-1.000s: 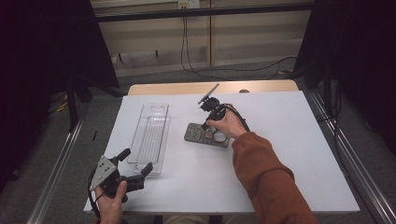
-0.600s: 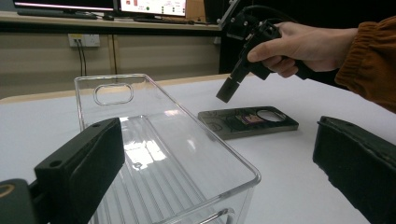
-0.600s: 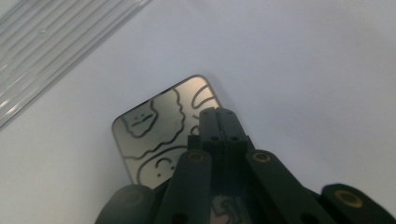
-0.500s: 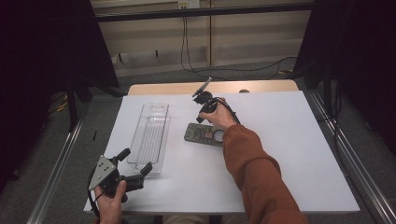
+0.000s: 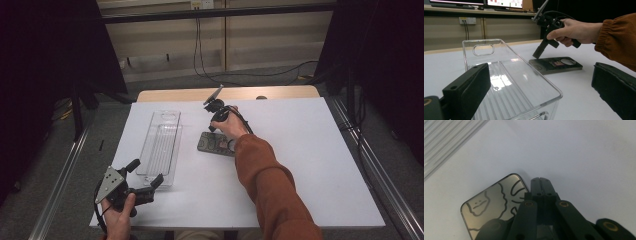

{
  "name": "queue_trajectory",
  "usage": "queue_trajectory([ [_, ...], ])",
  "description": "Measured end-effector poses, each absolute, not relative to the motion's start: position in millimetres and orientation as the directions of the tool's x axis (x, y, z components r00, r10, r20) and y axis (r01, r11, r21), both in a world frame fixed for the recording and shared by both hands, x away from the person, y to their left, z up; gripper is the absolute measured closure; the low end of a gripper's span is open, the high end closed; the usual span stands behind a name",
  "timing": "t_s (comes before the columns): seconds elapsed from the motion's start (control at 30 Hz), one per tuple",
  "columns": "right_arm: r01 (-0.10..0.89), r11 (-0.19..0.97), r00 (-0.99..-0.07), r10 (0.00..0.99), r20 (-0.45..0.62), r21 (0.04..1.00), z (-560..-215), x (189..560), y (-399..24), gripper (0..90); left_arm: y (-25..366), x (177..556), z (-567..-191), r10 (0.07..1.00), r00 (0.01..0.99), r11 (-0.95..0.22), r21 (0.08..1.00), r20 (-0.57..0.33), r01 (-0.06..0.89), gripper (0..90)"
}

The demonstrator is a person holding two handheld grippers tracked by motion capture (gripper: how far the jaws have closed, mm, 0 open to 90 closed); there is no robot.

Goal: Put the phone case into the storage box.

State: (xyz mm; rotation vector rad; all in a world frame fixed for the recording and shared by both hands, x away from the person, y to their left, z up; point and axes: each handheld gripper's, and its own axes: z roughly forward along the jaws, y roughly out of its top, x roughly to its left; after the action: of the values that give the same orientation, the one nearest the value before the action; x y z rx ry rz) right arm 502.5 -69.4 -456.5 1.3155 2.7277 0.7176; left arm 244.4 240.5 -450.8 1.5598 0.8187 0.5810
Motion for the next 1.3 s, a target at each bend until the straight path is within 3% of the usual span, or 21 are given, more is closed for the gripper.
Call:
queue_trajectory([
  [0.57,0.718,0.556,-0.661,0.734,0.159,0.420,-463.6,504.4,-55.9,90.0,240.8,244.8,-450.7,0.769,0.634,-0.030,0.985,-0.085,0.169,2.2],
  [1.3,0.673,0.614,-0.721,0.669,0.180,0.413,-462.5,469.4,-53.4,90.0,240.1,244.5,-450.6,0.773,0.629,-0.036,0.985,-0.079,0.169,2.2],
])
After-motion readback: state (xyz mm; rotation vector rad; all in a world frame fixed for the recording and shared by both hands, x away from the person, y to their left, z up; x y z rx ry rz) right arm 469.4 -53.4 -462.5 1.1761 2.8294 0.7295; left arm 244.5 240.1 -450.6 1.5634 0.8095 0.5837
